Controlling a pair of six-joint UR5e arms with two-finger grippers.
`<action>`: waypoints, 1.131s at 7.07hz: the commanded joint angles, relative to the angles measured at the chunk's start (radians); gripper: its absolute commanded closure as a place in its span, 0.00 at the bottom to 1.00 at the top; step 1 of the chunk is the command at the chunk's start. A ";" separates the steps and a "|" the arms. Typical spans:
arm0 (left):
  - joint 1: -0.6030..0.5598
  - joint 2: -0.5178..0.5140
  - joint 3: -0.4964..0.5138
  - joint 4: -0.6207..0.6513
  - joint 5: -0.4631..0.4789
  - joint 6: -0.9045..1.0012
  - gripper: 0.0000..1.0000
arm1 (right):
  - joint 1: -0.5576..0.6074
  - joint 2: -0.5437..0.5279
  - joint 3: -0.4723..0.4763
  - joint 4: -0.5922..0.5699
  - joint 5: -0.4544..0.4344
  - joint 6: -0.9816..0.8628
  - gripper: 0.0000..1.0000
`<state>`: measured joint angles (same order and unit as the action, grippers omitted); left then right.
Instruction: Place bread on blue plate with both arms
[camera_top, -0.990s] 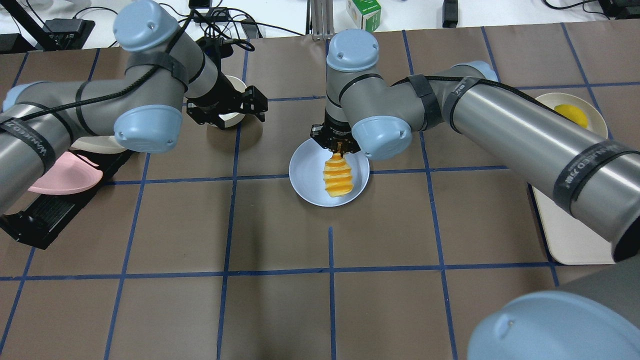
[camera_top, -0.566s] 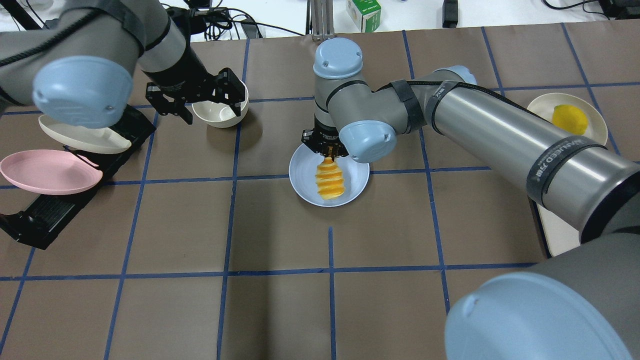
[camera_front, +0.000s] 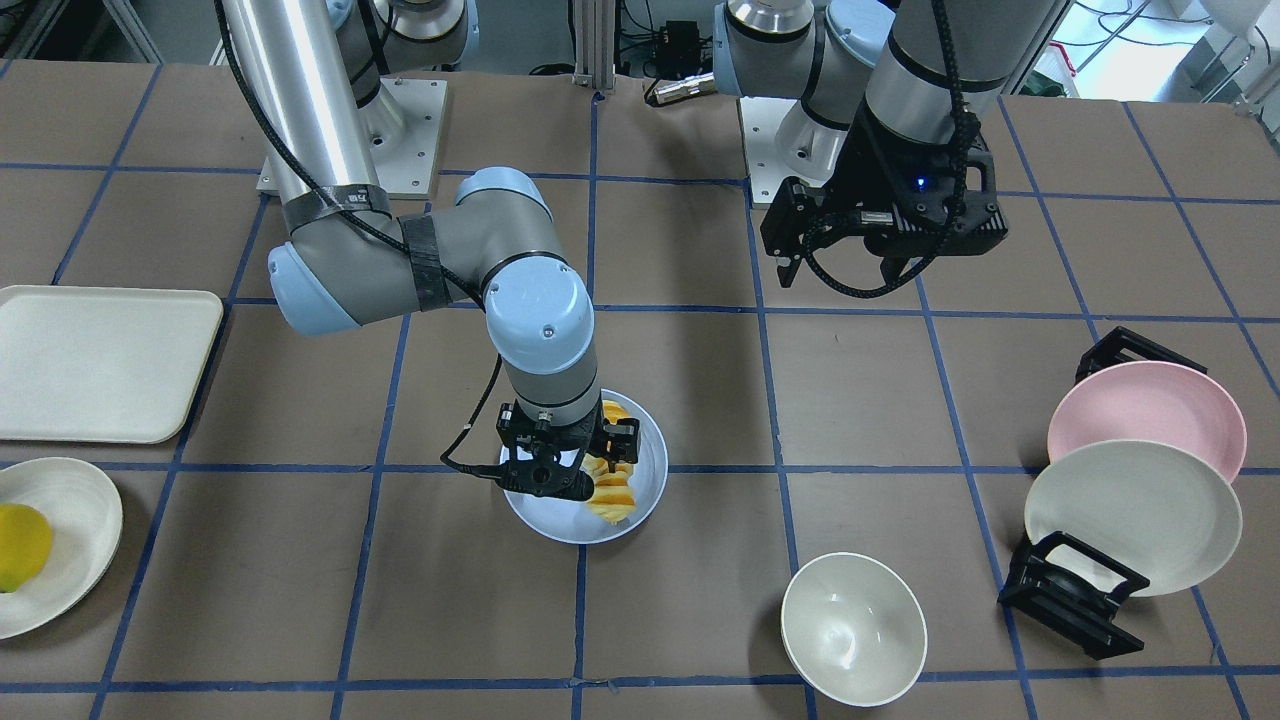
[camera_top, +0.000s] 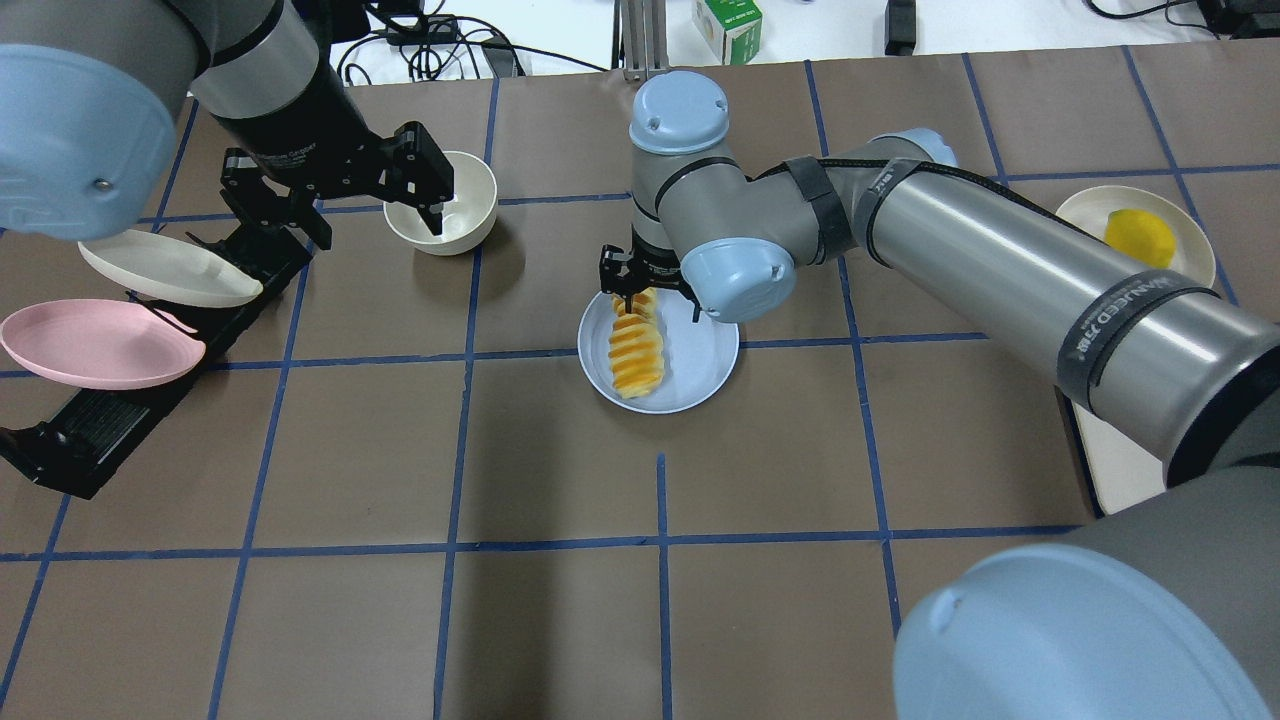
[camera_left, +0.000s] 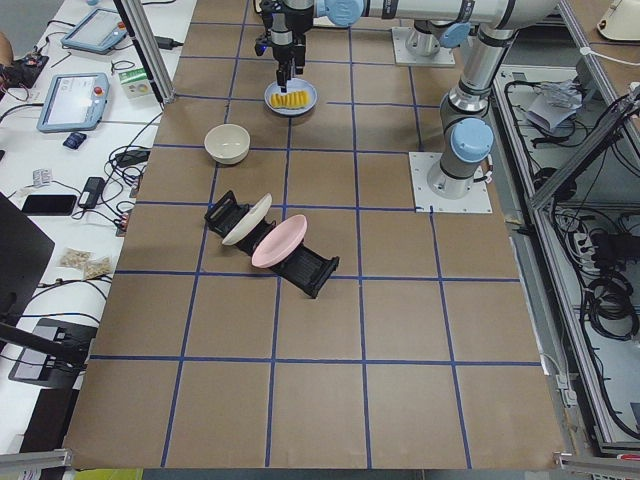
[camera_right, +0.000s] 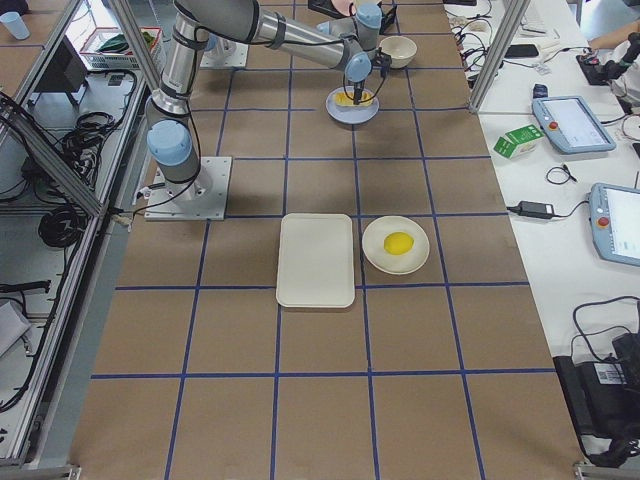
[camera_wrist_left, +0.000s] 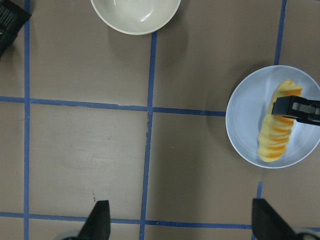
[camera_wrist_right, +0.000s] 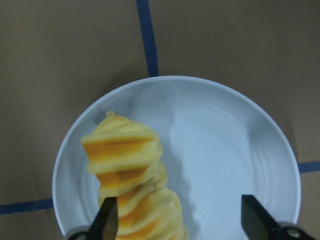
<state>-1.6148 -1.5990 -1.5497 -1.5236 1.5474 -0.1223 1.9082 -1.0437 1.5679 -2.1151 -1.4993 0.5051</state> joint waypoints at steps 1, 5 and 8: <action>-0.001 0.002 -0.003 -0.001 0.000 0.003 0.00 | -0.030 -0.051 0.003 0.009 -0.005 -0.005 0.00; -0.001 0.007 -0.009 -0.001 0.002 0.003 0.00 | -0.273 -0.258 0.018 0.249 -0.013 -0.324 0.00; 0.004 0.008 -0.012 -0.003 0.002 0.003 0.00 | -0.296 -0.379 0.023 0.332 -0.177 -0.341 0.00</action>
<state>-1.6142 -1.5913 -1.5593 -1.5251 1.5492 -0.1196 1.6190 -1.3752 1.5891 -1.8098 -1.6461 0.1754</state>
